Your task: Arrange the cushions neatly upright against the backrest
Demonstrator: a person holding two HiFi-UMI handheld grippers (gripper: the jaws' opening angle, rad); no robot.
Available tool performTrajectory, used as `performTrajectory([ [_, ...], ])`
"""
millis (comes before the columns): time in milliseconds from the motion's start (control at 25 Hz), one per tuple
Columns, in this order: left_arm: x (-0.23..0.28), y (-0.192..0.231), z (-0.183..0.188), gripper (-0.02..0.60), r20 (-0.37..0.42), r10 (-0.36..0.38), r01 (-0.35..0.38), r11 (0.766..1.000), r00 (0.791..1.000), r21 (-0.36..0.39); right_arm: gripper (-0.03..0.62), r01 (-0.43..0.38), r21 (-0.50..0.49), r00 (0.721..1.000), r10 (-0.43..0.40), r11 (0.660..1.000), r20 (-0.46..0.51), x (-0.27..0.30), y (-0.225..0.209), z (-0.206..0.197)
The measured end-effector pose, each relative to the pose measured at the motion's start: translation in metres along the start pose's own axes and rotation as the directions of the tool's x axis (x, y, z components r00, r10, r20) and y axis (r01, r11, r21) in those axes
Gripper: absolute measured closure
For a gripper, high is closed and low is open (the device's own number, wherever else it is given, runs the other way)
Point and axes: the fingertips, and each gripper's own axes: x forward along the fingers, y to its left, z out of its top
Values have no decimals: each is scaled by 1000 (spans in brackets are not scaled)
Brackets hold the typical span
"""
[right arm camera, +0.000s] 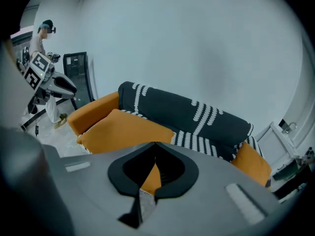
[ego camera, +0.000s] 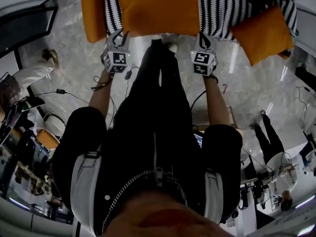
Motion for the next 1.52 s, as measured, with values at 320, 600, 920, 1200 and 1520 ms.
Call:
performTrajectory([
  [320,35,-6,-77,395,-106,-9,6,1000,994,-26,541,-15,15,990,17,1000,-143,63,0,-90],
  [600,61,-23,-182,316,-257,-17,3,998,966,-55,466,-99,-42,939,80,994,-335,104,6,-195],
  [920,75,-38,-272,314,-379,-73,35,994,922,-105,379,-122,-11,871,102,992,-480,146,5,-266],
  [1200,100,-54,-303,314,-415,-134,113,991,900,-75,376,-100,-54,869,61,994,-492,184,13,-269],
  [1520,117,-46,-286,534,-382,-79,62,996,921,-56,528,-6,-43,874,-15,999,-485,188,11,-257],
])
